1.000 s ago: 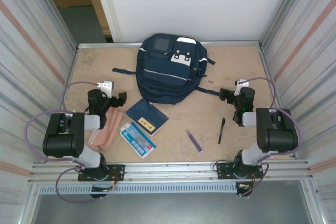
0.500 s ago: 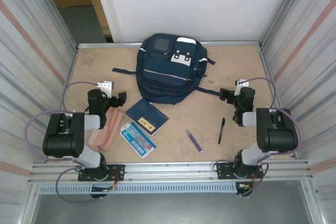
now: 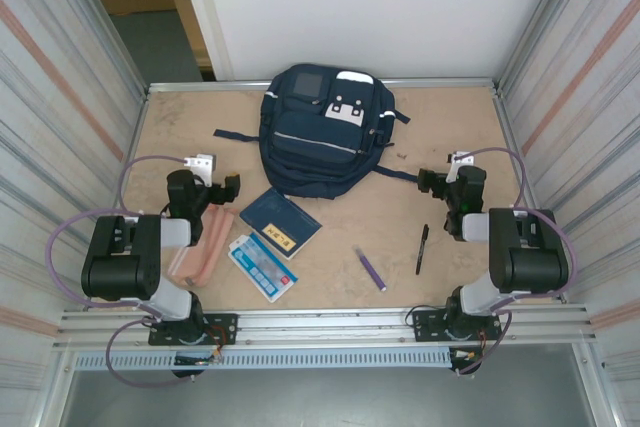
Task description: Pack books, pencil case, and school supplies into a backpack
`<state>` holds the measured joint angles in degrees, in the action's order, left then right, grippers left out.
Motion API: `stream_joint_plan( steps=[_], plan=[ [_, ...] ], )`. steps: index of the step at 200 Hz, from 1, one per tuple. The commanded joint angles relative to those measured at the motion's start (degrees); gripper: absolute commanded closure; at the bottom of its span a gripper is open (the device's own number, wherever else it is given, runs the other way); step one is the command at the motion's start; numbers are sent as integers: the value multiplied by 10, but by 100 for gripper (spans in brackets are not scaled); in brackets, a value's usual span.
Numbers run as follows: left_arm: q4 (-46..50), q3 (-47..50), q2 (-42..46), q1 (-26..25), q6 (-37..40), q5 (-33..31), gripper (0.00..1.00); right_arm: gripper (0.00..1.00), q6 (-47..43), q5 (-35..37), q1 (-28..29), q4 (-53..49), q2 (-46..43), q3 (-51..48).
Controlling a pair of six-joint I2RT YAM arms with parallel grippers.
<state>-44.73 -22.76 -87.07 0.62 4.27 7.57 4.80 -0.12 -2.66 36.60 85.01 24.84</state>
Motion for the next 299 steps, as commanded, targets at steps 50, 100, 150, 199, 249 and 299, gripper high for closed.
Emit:
stream_joint_plan(
  steps=[50, 100, 150, 199, 249, 299],
  plan=[
    [257, -72, 204, -72, -32, -88, 1, 1, 142, -7, 33, -387, -208, 123],
    [543, -196, 204, -12, -446, 33, 1, 0, 140, 5, 153, -506, -247, 144],
    [603, -289, 103, -164, -420, 59, 3, 16, 129, -100, 176, -511, -203, 156],
    [623, -334, 29, -235, -468, -28, 28, 24, 132, -134, 212, -519, -115, 202],
    [644, -410, -58, -240, -476, -25, 30, 23, 145, -129, 220, -537, -38, 262],
    [671, -528, -111, -306, -376, -8, 29, 21, 271, -20, 193, -573, 2, 319]
  ],
)
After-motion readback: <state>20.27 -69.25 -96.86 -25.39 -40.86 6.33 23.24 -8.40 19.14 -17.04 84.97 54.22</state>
